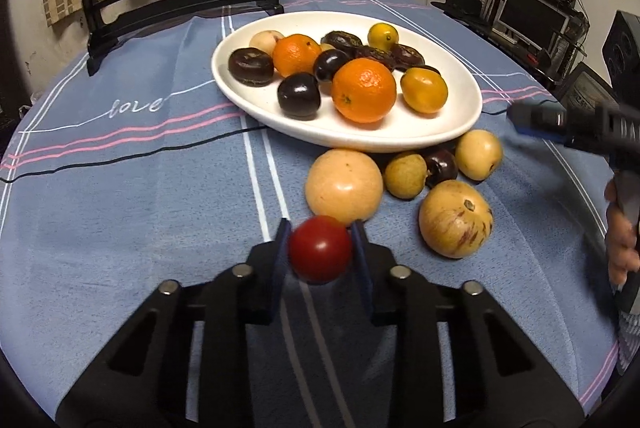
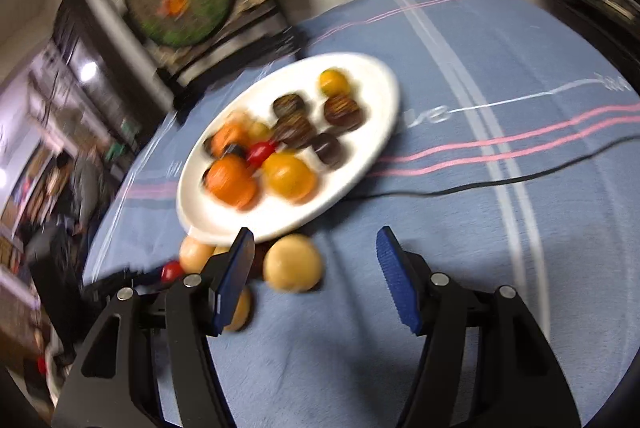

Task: Organize fruits
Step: 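Grasp a red tomato with the left tool while the right grasps a pale speckled fruit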

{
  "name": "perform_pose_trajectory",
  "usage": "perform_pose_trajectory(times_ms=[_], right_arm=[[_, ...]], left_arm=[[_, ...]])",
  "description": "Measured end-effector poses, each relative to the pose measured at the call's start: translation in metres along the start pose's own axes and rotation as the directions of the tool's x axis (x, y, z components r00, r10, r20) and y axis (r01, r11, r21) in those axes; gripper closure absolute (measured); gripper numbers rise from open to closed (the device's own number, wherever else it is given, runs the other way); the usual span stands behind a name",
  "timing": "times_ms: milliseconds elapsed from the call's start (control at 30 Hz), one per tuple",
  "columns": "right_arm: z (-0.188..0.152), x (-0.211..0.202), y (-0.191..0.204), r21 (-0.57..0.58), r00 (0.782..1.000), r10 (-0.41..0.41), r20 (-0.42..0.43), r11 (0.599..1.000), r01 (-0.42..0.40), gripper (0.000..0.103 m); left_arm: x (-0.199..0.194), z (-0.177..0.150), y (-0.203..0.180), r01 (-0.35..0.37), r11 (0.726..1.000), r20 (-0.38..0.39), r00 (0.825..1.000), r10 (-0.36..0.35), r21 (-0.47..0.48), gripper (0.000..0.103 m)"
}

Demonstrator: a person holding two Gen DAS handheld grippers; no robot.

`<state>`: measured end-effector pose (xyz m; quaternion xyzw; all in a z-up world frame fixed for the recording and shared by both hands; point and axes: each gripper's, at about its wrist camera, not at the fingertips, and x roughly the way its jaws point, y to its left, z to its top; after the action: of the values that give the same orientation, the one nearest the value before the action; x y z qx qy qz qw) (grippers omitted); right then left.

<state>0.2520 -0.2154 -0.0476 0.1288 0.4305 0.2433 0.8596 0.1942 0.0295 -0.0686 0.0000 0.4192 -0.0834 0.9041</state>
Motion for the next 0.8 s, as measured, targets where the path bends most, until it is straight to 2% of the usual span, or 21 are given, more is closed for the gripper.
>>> perform_pose_trajectory(times_ms=[133,200,333,433,533,633,700,800], right_arm=[[-0.008,0.009,0.016,-0.085,0.999,-0.018,-0.034,0.996,0.015,0.042],[-0.009,0.008,0.022,-0.119,1.0,-0.025,-0.016,0.993,0.023,0.046],[-0.018,0.008,0.047,-0.265,0.998,-0.055,0.023,0.962,0.059,0.051],[-0.024,0.016,0.056,-0.344,0.988,-0.145,0.045,0.927,0.151,0.053],[-0.022,0.02,0.05,-0.336,0.983,-0.174,0.053,0.924,0.182,0.054],[-0.023,0.032,0.046,-0.345,0.97,-0.238,0.041,0.908,0.238,0.055],[-0.02,0.039,0.042,-0.324,0.971,-0.241,0.011,0.917,0.231,0.063],[-0.018,0.038,0.036,-0.299,0.975,-0.224,0.002,0.93,0.214,0.064]], left_arm=[[-0.001,0.0,0.001,-0.004,1.0,0.001,1.0,0.004,-0.003,0.073],[0.0,0.0,-0.001,-0.005,1.0,0.0,1.0,0.005,0.006,0.073],[0.001,0.0,-0.001,-0.003,1.0,-0.004,1.0,0.003,0.011,0.073],[0.002,0.0,-0.002,-0.007,1.0,-0.007,1.0,0.007,0.012,0.073],[0.004,0.0,-0.002,-0.013,1.0,-0.019,1.0,0.013,0.015,0.073],[0.004,0.0,-0.002,-0.013,1.0,-0.02,1.0,0.013,0.015,0.073],[0.004,0.0,-0.002,-0.012,1.0,-0.02,1.0,0.013,0.014,0.073],[0.004,0.0,-0.002,-0.008,1.0,-0.019,1.0,0.008,0.01,0.073]])
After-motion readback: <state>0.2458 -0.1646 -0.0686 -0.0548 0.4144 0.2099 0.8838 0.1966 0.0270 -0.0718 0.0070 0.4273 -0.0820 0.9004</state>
